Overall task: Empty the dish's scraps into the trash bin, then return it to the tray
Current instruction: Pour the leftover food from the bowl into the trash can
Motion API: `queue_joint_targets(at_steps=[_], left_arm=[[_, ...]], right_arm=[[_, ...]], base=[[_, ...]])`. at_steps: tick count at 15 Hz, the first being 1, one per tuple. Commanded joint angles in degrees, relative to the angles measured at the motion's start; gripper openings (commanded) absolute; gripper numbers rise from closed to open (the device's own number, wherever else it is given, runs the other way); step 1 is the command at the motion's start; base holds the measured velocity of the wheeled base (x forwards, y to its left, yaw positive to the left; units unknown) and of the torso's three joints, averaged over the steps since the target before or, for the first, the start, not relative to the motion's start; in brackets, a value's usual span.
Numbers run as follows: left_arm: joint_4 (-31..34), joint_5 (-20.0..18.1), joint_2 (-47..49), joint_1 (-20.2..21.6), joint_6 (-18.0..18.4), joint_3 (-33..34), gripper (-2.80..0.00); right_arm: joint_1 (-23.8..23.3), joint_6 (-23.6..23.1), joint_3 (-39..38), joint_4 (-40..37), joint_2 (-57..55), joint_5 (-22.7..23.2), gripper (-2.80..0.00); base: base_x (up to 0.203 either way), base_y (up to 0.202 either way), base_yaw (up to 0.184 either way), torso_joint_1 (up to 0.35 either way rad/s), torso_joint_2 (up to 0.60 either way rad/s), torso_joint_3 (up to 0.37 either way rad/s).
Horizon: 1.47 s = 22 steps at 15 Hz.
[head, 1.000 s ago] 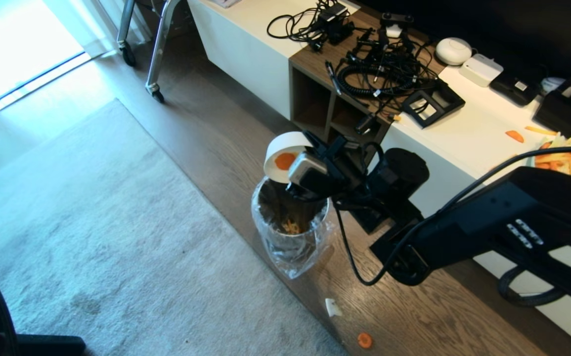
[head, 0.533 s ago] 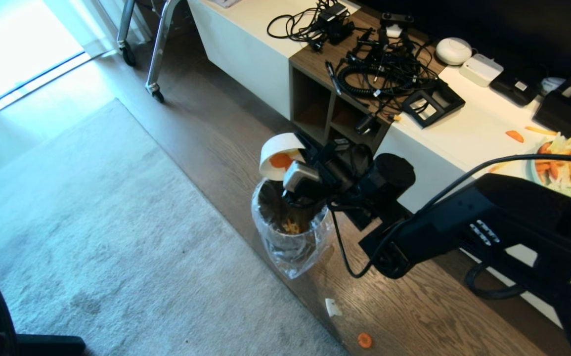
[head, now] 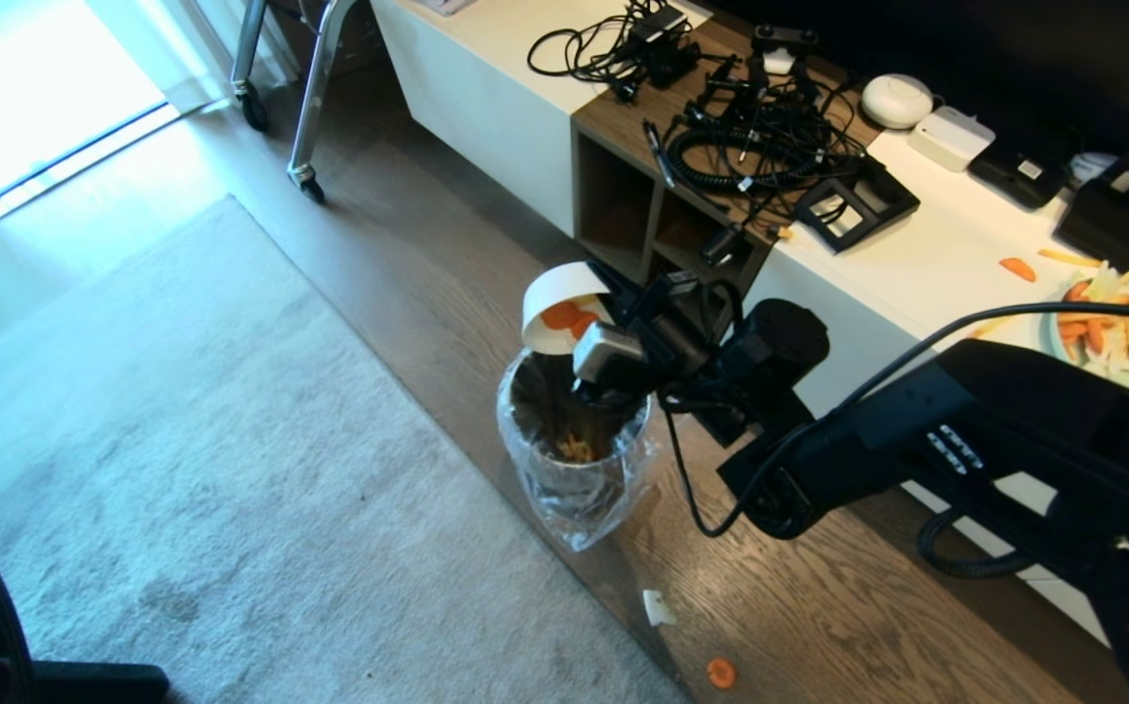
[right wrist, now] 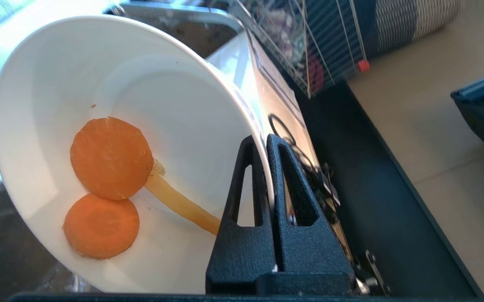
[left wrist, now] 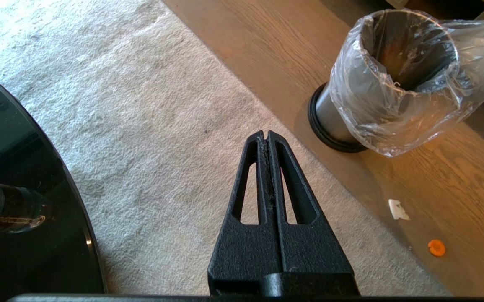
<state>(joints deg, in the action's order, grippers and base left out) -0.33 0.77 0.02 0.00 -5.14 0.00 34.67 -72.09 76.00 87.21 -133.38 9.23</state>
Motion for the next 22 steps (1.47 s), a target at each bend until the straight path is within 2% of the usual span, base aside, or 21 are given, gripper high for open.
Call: queue_joint_targets(at_steps=[1,3,9,13,16,22], left_arm=[[0.0,0.0,0.0,0.0,0.0,0.0,-2.8],[0.0,0.0,0.0,0.0,0.0,0.0,-2.8],[0.0,0.0,0.0,0.0,0.0,0.0,-2.8],[0.0,0.0,0.0,0.0,0.0,0.0,-2.8],[0.0,0.0,0.0,0.0,0.0,0.0,-2.8],[0.0,0.0,0.0,0.0,0.0,0.0,-2.8]], right_arm=[[0.0,0.5,-0.5,2.2,0.5,2.6,-2.8],[-0.1,2.0,0.0,2.6,0.6,2.7,-2.8],[-1.7,1.1,-0.1,2.6,3.1,6.8,-2.8],[-2.9,0.5,0.1,2.6,4.2,15.5,-2.8],[-5.9,-2.2,-0.1,2.6,3.5,23.6,-2.8],[-6.8,-3.9,0.6,2.6,1.4,28.5,-2.8]], base=[[0.0,0.0,0.0,0.0,0.0,0.0],[0.0,0.0,0.0,0.0,0.0,0.0],[0.0,0.0,0.0,0.0,0.0,0.0],[0.0,0.0,0.0,0.0,0.0,0.0],[0.0,0.0,0.0,0.0,0.0,0.0],[0.0,0.0,0.0,0.0,0.0,0.0]])
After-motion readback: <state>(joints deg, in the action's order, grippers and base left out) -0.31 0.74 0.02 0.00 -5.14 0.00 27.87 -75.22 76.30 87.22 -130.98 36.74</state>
